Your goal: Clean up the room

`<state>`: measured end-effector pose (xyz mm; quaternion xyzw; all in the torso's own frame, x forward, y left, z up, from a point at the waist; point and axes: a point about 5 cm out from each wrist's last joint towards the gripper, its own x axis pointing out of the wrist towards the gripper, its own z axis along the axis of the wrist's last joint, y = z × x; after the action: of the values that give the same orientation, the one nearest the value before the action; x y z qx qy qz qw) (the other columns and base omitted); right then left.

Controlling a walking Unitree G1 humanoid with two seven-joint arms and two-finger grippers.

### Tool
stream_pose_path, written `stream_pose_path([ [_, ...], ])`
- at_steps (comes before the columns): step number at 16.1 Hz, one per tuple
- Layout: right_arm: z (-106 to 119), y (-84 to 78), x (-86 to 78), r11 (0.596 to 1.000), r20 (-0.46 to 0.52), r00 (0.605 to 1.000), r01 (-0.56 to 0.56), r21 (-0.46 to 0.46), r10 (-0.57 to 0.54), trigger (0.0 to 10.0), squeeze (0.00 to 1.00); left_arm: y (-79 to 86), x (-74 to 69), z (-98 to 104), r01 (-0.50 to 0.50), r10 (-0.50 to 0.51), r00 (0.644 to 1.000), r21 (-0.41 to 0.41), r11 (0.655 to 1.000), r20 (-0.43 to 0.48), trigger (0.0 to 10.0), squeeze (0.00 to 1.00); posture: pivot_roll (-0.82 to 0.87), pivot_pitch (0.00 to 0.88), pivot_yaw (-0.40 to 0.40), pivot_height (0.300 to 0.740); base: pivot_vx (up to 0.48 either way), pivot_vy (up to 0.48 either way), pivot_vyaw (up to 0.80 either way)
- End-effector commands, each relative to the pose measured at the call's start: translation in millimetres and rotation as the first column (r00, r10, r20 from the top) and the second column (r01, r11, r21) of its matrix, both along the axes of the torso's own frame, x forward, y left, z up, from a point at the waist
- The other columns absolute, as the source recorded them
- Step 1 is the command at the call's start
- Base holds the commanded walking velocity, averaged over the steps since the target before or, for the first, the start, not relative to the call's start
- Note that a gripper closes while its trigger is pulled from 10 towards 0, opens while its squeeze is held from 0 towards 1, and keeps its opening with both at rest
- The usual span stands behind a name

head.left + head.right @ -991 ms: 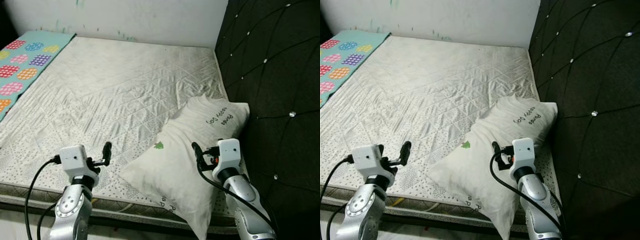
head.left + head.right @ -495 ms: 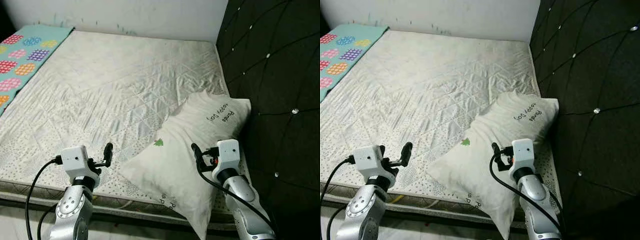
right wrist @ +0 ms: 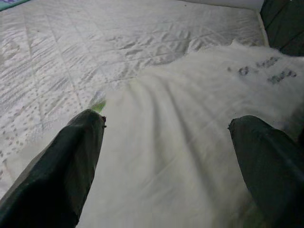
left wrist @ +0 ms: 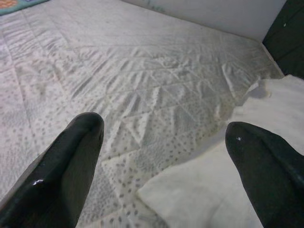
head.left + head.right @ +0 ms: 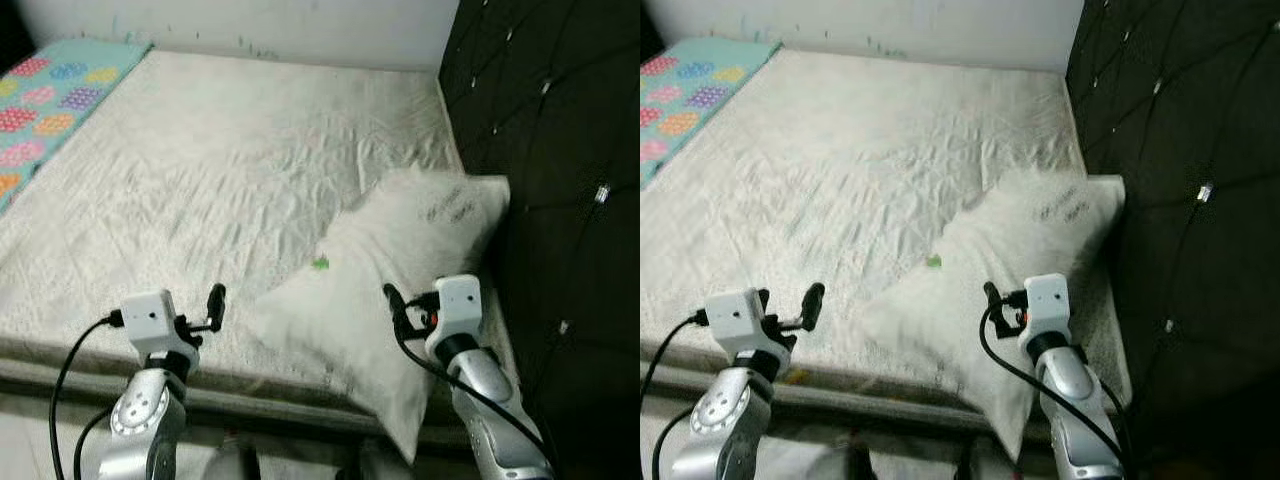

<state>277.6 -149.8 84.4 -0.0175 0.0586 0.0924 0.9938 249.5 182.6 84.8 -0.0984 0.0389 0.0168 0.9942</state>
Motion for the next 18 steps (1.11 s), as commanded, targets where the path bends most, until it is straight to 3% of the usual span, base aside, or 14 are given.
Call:
stream_pose_path([
  [1, -2.0, -1.4, -2.3, 1.000, -0.013, 1.000, 0.004, 0.002, -0.004, 10.0, 0.00, 0.8, -2.8, -3.4, -0.007, 0.008, 1.000, 0.011, 1.000, -0.025, 10.0, 0.00, -0.08, 0.124, -0.017, 0.602, 0.000, 0.000, 0.00],
  [14, -0.8, 0.9, -0.2, 1.000, -0.001, 1.000, -0.017, -0.009, 0.017, 10.0, 0.00, -3.5, -2.8, 1.3, 0.030, -0.030, 0.999, 0.001, 1.000, 0.019, 10.0, 0.00, -0.08, 0.123, -0.020, 0.602, 0.000, 0.000, 0.00],
  [18, -0.7, -0.7, -0.3, 1.000, 0.001, 1.000, -0.005, -0.013, 0.005, 10.0, 0.00, -4.1, -1.9, 1.5, 0.040, -0.040, 0.999, 0.001, 0.999, 0.021, 10.0, 0.00, -0.08, 0.128, -0.018, 0.602, 0.259, 0.000, 0.00],
])
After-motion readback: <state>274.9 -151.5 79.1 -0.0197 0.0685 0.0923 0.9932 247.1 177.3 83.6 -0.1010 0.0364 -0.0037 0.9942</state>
